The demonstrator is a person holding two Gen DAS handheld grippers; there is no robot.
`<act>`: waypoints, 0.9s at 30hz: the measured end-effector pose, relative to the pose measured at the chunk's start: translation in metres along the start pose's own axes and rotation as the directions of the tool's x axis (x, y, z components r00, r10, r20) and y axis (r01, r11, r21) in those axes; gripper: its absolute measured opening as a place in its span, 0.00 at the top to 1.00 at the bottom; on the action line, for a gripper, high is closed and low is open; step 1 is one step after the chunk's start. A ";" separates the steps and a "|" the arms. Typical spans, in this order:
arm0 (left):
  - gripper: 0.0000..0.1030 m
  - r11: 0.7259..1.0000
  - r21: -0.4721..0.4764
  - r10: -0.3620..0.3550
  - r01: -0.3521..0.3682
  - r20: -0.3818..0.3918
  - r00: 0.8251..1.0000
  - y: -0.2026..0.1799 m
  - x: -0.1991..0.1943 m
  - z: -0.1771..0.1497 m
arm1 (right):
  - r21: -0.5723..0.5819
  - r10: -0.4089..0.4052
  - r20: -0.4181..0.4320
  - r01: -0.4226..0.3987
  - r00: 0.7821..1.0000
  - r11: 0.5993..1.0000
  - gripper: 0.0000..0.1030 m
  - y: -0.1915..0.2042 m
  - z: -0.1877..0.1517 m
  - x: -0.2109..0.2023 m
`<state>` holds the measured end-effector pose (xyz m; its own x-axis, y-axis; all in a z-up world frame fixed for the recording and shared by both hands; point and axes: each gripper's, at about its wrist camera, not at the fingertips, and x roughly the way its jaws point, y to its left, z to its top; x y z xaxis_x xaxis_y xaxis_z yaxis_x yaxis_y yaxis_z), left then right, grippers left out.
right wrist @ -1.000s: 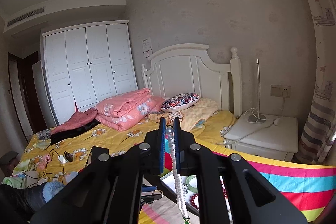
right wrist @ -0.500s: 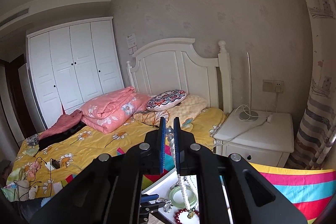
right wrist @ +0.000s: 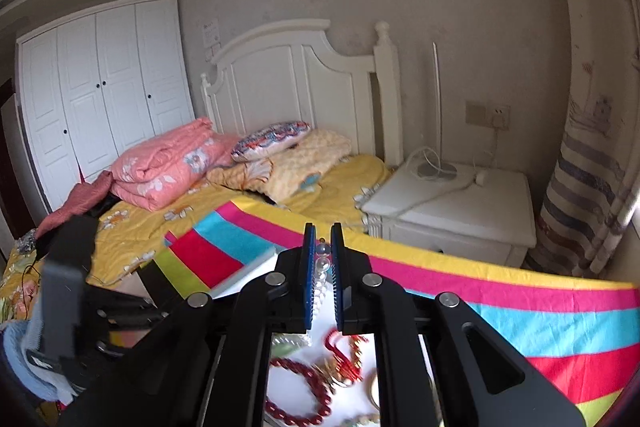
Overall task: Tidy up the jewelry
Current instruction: 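Lower the pearl necklace and gold ring into the box and open both tools, then withdraw both tools from the box toward the pearl earrings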
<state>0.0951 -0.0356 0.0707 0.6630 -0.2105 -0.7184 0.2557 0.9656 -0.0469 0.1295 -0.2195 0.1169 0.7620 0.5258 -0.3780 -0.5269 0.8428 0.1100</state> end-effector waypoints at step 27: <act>0.69 0.991 -0.024 -0.133 0.131 -0.100 0.986 -0.028 0.062 0.011 | 0.119 0.036 -0.227 -0.009 0.973 0.993 0.19 -0.056 -0.091 -0.004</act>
<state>0.1368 -0.0769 0.0350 0.5496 -0.3207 -0.7714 0.3238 0.9330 -0.1572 0.1213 -0.2793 0.0290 0.6370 0.5157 -0.5729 -0.4848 0.8459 0.2223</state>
